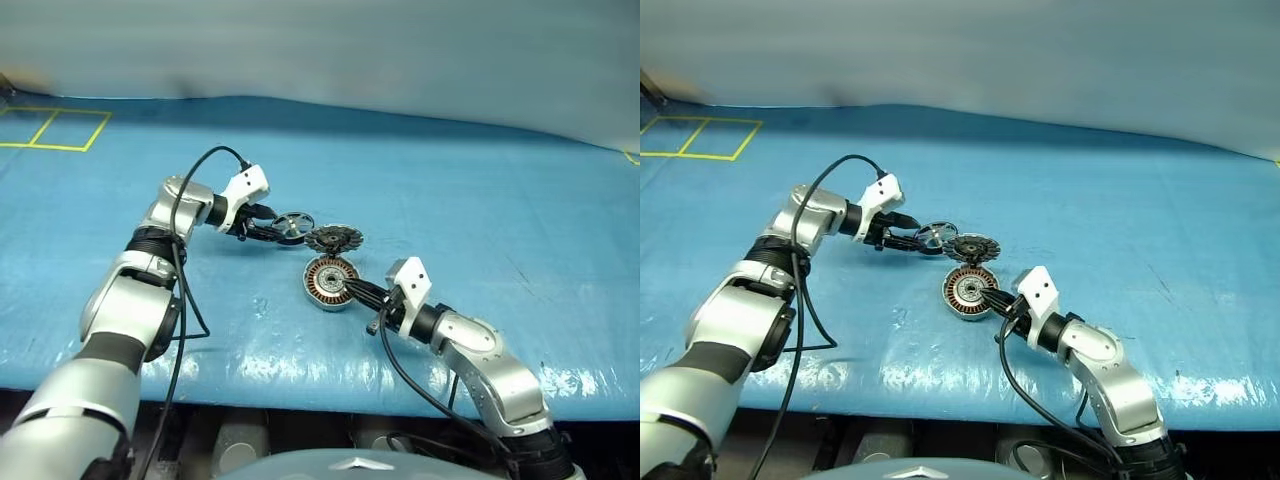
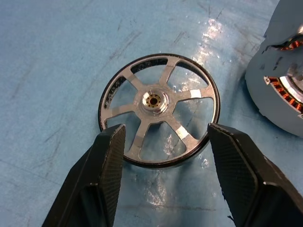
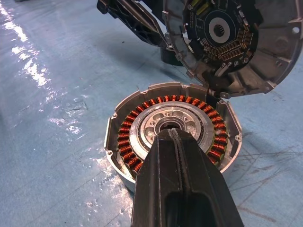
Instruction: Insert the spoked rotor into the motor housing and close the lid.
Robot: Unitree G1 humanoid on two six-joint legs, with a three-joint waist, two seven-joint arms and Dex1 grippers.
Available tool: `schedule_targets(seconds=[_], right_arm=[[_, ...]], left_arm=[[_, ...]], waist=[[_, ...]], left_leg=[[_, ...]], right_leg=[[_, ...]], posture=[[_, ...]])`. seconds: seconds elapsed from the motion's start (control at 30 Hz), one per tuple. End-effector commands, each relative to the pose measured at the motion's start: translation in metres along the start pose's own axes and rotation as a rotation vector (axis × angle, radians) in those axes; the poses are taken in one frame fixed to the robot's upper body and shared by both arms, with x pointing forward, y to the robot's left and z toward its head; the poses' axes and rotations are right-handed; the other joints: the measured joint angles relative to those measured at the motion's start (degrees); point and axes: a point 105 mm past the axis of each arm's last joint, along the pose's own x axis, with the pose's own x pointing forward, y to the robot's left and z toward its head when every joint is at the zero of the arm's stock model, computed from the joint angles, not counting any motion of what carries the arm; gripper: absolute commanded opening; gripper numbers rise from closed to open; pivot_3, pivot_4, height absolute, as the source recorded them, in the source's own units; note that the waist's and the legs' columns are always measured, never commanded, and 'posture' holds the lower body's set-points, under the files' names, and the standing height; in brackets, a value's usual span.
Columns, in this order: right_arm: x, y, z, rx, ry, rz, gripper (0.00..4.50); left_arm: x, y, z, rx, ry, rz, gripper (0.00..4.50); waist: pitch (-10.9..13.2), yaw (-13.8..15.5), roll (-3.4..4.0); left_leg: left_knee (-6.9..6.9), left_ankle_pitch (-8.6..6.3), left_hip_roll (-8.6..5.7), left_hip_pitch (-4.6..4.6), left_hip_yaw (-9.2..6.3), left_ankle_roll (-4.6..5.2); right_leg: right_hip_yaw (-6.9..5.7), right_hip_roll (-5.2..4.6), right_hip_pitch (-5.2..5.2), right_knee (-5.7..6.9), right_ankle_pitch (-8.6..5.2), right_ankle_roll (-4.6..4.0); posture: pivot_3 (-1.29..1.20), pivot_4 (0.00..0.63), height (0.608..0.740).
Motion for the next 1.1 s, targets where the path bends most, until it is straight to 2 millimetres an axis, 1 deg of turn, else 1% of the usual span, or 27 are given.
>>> schedule_targets(seconds=[0.03,0.13,0.27,0.37,0.5,0.53,0.67,0.77,0.9,1.0,1.1], right_arm=[[-0.002,0.001,0.016,-0.039,-0.068,-0.014,0.0],[-0.004,0.001,0.016,-0.038,-0.069,-0.025,0.0],[-0.004,0.0,0.015,-0.041,-0.066,-0.033,0.0],[-0.003,-0.001,0.016,-0.042,-0.067,-0.036,0.0],[-0.002,-0.003,0.017,-0.047,-0.07,-0.041,0.0],[-0.002,-0.003,0.017,-0.049,-0.071,-0.042,0.0],[-0.001,-0.005,0.018,-0.053,-0.069,-0.043,0.0],[0.0,-0.006,0.017,-0.055,-0.067,-0.044,0.0],[0.002,-0.007,0.018,-0.06,-0.065,-0.043,0.0],[0.003,-0.007,0.018,-0.063,-0.066,-0.04,0.0],[0.0,-0.009,0.018,-0.063,-0.067,-0.048,0.0]], left_arm=[[0.005,0.001,0.006,0.044,0.01,0.008,2.91],[0.011,-0.001,-0.001,0.062,0.037,0.005,2.91],[0.014,-0.002,-0.003,0.053,0.037,0.011,2.91],[0.014,-0.003,-0.006,0.048,0.038,-0.001,2.28],[0.012,0.0,-0.007,0.041,0.037,0.026,1.06],[0.011,0.0,-0.009,0.045,0.041,0.028,0.93],[0.005,0.001,-0.01,0.035,0.011,0.025,0.93],[0.001,0.001,-0.016,0.041,0.026,0.03,0.93],[0.003,-0.001,-0.023,0.044,0.047,0.02,0.93],[0.002,-0.001,-0.013,0.025,-0.013,0.018,0.93],[-0.006,-0.002,-0.007,0.017,-0.058,-0.013,0.93]], waist=[[0.0,0.06,-0.01],[0.0,0.28,0.0],[0.0,0.44,0.0],[0.0,0.4,0.0],[-0.01,0.38,0.0],[-0.01,0.38,0.0],[-0.01,0.26,0.0],[-0.01,0.1,0.0],[-0.01,0.0,0.01],[-0.01,0.01,0.01],[-0.01,0.03,0.01]], left_leg=[[0.01,0.0,0.0,-0.01,0.0,0.0],[0.07,0.0,0.0,0.0,-0.01,0.0],[0.12,0.0,0.0,0.05,-0.01,0.0],[0.15,0.0,0.0,0.09,-0.01,0.0],[0.13,0.0,0.0,0.16,-0.01,0.0],[0.13,0.0,0.0,0.22,-0.01,0.0],[0.16,0.0,0.0,0.29,-0.01,0.0],[0.13,0.0,0.0,0.31,-0.01,0.0],[0.12,0.0,0.0,0.34,-0.01,0.0],[0.13,0.0,0.0,0.37,-0.01,0.0],[0.12,0.0,0.0,0.36,-0.01,0.0]], right_leg=[[0.0,0.0,0.0,0.0,0.0,0.0],[0.0,0.0,0.03,0.01,0.0,0.0],[0.0,0.0,0.11,0.03,0.01,0.0],[0.0,0.0,0.17,0.04,0.01,0.0],[0.0,0.0,0.22,0.05,0.01,0.0],[0.01,0.0,0.27,0.06,0.01,0.0],[0.01,0.0,0.33,0.09,0.01,-0.01],[0.01,0.0,0.33,0.11,0.0,-0.01],[0.01,0.0,0.36,0.11,0.01,-0.01],[0.01,0.0,0.4,0.11,0.0,-0.01],[0.01,0.0,0.39,0.12,0.01,-0.01]], posture=[[0.0,0.15,0.74],[0.0,0.15,0.74],[0.0,0.15,0.74],[0.0,0.15,0.74],[0.0,0.15,0.74],[0.0,0.15,0.74],[0.0,0.15,0.74],[0.0,0.15,0.74],[0.0,0.15,0.74],[0.0,0.15,0.74],[0.0,0.15,0.74]])
